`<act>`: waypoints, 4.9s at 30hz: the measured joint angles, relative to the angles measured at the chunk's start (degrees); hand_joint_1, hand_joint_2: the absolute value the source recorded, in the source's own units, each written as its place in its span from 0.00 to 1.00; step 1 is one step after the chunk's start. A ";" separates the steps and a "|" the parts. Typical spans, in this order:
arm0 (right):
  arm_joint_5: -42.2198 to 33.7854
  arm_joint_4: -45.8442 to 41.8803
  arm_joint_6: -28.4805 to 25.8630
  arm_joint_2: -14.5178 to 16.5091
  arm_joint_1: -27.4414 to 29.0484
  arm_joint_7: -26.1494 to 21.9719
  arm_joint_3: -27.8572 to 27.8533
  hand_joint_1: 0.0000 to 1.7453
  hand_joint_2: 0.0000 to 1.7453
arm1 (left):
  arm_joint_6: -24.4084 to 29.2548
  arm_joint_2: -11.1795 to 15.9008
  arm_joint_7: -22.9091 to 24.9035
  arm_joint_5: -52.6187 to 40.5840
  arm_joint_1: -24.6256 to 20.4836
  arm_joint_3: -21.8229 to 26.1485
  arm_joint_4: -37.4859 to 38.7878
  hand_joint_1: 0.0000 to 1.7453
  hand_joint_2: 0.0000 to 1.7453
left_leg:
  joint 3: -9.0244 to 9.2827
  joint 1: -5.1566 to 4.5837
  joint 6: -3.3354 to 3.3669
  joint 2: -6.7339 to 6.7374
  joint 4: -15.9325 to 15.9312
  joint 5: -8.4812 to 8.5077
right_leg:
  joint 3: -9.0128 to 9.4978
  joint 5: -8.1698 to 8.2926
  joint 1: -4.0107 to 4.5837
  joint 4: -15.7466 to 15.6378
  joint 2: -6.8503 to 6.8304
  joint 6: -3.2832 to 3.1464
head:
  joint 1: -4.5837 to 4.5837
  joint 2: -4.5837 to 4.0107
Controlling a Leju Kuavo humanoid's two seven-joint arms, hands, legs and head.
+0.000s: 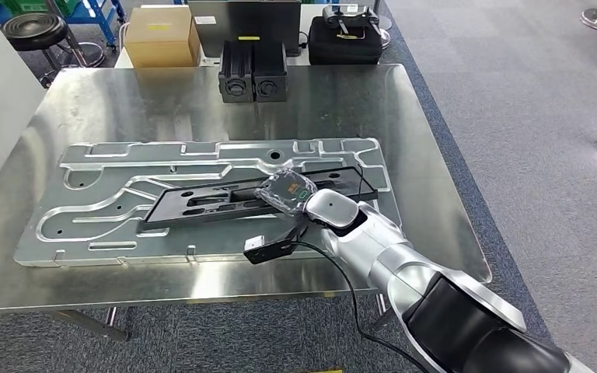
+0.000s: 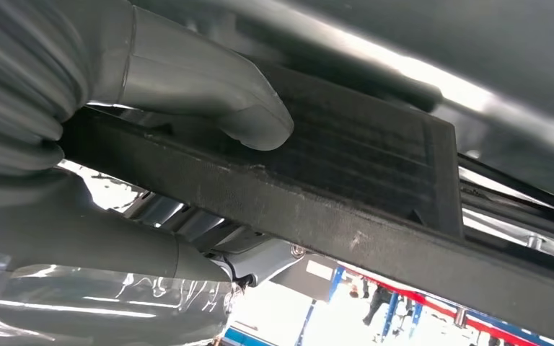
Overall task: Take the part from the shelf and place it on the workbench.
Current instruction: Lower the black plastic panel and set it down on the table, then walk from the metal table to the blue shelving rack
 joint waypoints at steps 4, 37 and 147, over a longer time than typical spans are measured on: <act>0.00 0.41 -1.44 -0.01 0.51 0.01 0.35 0.75 0.75 | -0.01 -0.02 -0.05 0.00 0.05 -0.01 0.00 0.00 1.00 | 0.15 -0.17 0.15 -0.01 0.02 -0.07 | -3.11 -0.78 0.01 5.79 0.00 -0.09 | 0.00 0.00; -3.32 1.78 -7.00 0.54 2.35 -0.45 0.48 0.00 0.00 | 1.53 -0.06 -0.93 0.00 0.47 -0.09 0.05 0.00 0.00 | 1.10 -0.36 0.02 -0.01 -0.27 -0.40 | 1.59 4.19 0.40 -3.92 -0.04 -1.13 | -0.01 0.00; 5.80 11.27 12.79 -3.02 51.68 29.93 -117.10 0.00 0.00 | -4.21 -1.33 -2.92 1.31 1.11 5.31 0.46 0.00 0.00 | 12.46 -0.94 -0.44 0.71 -2.12 -8.34 | 1.68 9.29 0.72 -10.39 -0.69 -1.87 | -0.05 0.00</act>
